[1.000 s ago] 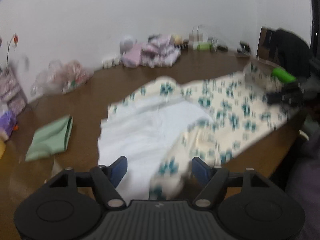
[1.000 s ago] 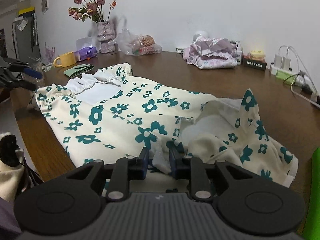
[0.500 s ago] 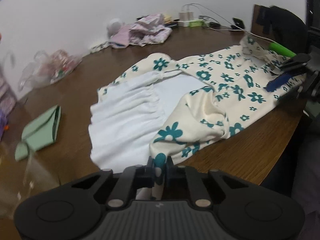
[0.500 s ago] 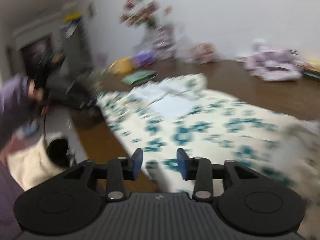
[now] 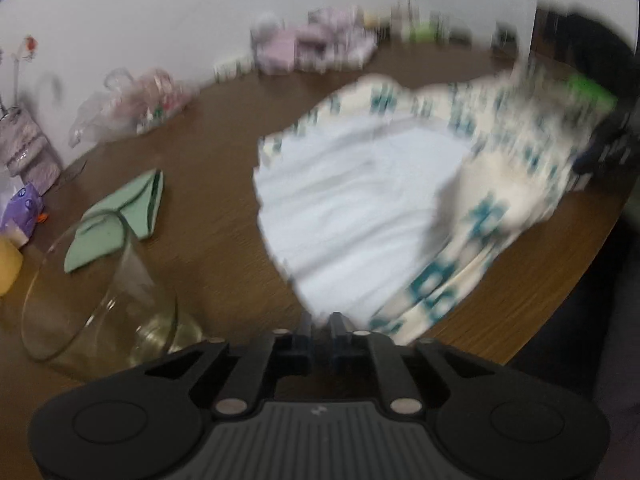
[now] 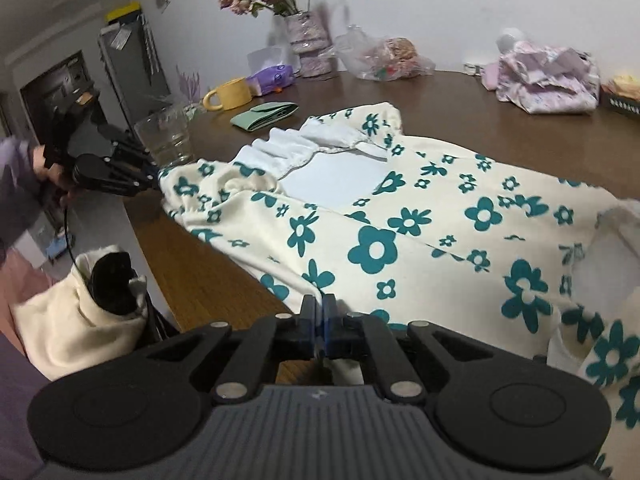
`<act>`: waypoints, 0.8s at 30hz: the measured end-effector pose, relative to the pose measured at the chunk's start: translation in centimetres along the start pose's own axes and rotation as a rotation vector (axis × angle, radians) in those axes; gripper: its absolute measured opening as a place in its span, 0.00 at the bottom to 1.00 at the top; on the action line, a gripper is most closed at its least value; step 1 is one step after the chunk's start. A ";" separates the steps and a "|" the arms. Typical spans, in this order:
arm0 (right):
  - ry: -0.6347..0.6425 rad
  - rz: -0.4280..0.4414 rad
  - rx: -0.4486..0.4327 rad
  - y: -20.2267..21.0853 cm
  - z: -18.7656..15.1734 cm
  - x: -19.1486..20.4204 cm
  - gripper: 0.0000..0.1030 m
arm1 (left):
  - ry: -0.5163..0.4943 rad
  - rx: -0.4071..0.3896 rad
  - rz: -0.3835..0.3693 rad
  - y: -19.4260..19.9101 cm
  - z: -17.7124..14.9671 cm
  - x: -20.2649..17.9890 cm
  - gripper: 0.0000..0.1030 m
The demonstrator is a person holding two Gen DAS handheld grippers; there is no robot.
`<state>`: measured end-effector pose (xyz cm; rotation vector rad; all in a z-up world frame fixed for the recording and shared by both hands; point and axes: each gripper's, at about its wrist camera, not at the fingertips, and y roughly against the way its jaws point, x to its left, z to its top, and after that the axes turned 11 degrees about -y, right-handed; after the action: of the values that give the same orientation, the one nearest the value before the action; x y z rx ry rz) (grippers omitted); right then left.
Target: Fold clothes
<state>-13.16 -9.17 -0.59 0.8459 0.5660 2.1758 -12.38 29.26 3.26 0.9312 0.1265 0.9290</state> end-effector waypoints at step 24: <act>-0.048 0.013 -0.036 0.7 -0.7 -0.7 0.05 | 0.226 -0.287 -0.131 -0.8 3.1 1.4 0.35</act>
<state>-13.63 -10.20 -0.89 0.8827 0.4968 2.1651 -9.55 28.05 4.97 0.5454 0.2371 0.9010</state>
